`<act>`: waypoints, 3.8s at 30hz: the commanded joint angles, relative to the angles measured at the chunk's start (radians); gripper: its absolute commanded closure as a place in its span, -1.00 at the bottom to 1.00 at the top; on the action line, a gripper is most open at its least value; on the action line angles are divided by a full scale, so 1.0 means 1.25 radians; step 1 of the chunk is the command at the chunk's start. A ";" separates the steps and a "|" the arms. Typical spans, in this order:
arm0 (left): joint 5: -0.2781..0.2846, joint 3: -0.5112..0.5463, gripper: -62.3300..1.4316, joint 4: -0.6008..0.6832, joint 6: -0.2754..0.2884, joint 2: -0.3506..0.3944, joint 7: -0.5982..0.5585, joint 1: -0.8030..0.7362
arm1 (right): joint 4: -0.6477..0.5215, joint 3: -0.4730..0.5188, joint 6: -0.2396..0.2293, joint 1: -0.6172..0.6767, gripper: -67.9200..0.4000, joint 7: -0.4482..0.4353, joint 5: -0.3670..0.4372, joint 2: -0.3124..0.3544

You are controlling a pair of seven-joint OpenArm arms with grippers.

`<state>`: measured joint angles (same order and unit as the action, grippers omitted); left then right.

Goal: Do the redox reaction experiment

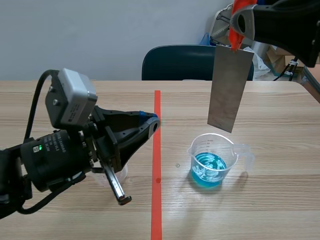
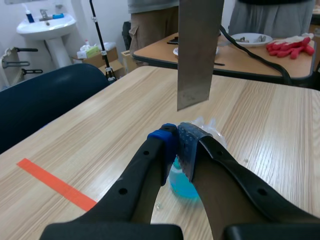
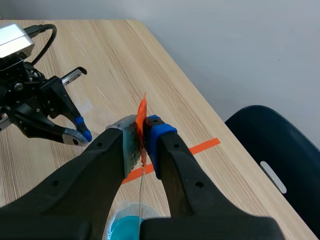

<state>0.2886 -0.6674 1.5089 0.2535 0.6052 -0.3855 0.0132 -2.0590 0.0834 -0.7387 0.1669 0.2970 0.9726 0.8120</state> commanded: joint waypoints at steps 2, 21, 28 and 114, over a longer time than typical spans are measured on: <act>0.006 -0.006 0.91 -0.001 -0.004 -0.019 -0.007 0.017 | -0.004 0.002 -0.006 -0.009 0.96 -0.012 0.007 0.010; 0.003 -0.059 0.91 -0.099 0.003 -0.156 0.019 0.072 | -0.004 0.002 -0.006 -0.009 0.96 -0.012 0.007 0.010; 0.002 -0.059 0.91 -0.099 0.002 -0.164 0.030 0.072 | -0.004 0.002 -0.006 -0.009 0.96 -0.012 0.007 0.010; -0.082 0.552 -1.00 0.051 0.044 0.177 -0.508 -0.757 | -0.004 0.002 -0.006 -0.009 0.96 -0.012 0.007 0.008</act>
<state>0.1764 0.0307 1.5566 0.3080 0.8364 -1.0027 -0.9363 -2.0590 0.0834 -0.7391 0.1669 0.2970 0.9726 0.8120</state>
